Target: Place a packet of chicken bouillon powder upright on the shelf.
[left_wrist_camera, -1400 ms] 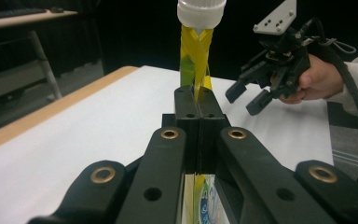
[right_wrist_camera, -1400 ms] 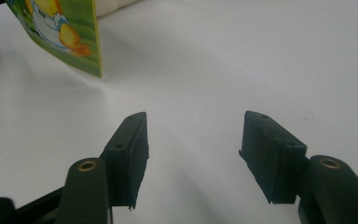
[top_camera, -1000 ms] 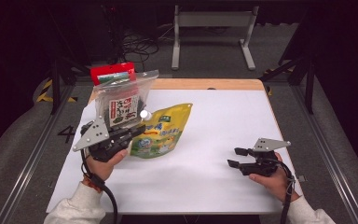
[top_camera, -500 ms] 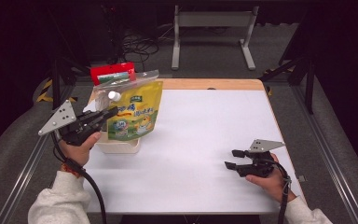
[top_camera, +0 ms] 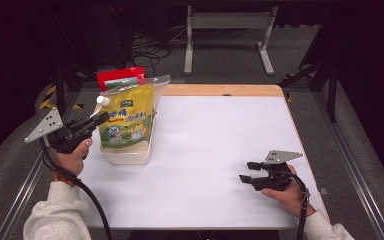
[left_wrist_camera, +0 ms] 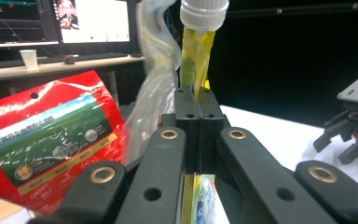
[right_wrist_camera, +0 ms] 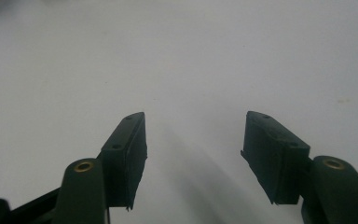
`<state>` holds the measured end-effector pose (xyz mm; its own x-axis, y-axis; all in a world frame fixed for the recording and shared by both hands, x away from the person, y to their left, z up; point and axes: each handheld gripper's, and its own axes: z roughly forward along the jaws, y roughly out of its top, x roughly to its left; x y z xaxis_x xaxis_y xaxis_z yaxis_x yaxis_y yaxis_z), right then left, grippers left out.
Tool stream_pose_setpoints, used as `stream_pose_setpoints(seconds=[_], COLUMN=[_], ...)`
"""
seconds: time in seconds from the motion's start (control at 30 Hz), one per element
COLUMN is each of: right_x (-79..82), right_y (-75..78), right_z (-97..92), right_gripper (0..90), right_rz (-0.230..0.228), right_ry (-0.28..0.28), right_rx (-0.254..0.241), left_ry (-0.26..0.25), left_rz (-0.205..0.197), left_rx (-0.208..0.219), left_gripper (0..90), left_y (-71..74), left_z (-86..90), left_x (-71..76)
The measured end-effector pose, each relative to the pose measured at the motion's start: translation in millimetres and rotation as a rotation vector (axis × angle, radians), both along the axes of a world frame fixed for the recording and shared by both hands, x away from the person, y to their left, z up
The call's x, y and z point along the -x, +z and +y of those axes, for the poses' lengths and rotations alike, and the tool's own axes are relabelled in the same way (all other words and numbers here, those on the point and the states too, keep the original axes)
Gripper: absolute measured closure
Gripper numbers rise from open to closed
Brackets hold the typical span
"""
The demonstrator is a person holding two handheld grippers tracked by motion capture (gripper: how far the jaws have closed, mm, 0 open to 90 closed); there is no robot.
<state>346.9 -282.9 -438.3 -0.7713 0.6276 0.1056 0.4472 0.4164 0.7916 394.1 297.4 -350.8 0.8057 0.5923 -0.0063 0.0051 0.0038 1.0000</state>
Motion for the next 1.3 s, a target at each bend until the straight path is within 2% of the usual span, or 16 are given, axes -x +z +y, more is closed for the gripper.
stream_pose_setpoints(seconds=[0.03, 0.1, 0.2, 0.3, 0.4, 0.47, 0.5, 0.63, 0.77, 0.93, 1.03, 1.3], right_x=[0.1, 0.2, 0.2, 0.4, 0.6, 0.5, 0.3, 0.5, 0.9, 1.9, 2.1, 3.4], right_y=[-0.1, -0.5, -1.5, -2.1, -2.2, -2.7, -3.0, -3.2, -2.5, -1.6, -1.0, 0.8], right_z=[0.3, 0.9, 2.0, 3.0, 3.5, 3.4, 3.4, 3.9, 4.7, 4.7, 4.6, 5.0], right_gripper=[39.3, 39.2, 39.0, 38.9, 38.7, 38.5, 38.4, 38.3, 38.0, 38.0, 38.0, 38.1], right_rz=[0.0, 0.001, 0.004, 0.008, 0.008, 0.01, 0.012, 0.013, 0.01, 0.004, 0.001, -0.01], right_ry=[0.002, 0.002, 0.005, 0.007, 0.011, 0.01, 0.01, 0.015, 0.016, 0.018, 0.018, 0.023], right_rx=[0.002, 0.002, 0.006, 0.007, 0.008, 0.011, 0.01, 0.013, 0.015, 0.019, 0.017, 0.021], left_ry=[0.009, -0.012, -0.009, -0.01, -0.009, -0.008, -0.005, 0.001, 0.019, 0.039, 0.051, 0.088], left_rz=[0.004, 0.01, 0.03, 0.036, 0.054, 0.062, 0.063, 0.076, 0.095, 0.094, 0.106, 0.119], left_rx=[-0.007, -0.018, -0.041, -0.037, -0.055, -0.052, -0.028, -0.029, -0.074, -0.096, -0.135, -0.157], left_gripper=[90.0, 90.0, 90.0, 90.0, 90.0, 90.0, 90.0, 90.0, 90.0, 90.0, 90.0, 90.0], left_y=[-1.7, -6.0, -11.8, -15.4, -23.0, -27.3, -33.3, -37.9, -40.4, -40.7, -43.0, -46.0], left_z=[1.7, 3.2, 3.9, 5.3, 4.5, 5.1, 8.0, 10.8, 7.3, 4.6, 3.0, 3.1], left_x=[0.5, -0.2, -1.6, -3.9, -6.4, -7.0, -7.3, -6.4, -5.1, -2.2, -0.7, 1.8])
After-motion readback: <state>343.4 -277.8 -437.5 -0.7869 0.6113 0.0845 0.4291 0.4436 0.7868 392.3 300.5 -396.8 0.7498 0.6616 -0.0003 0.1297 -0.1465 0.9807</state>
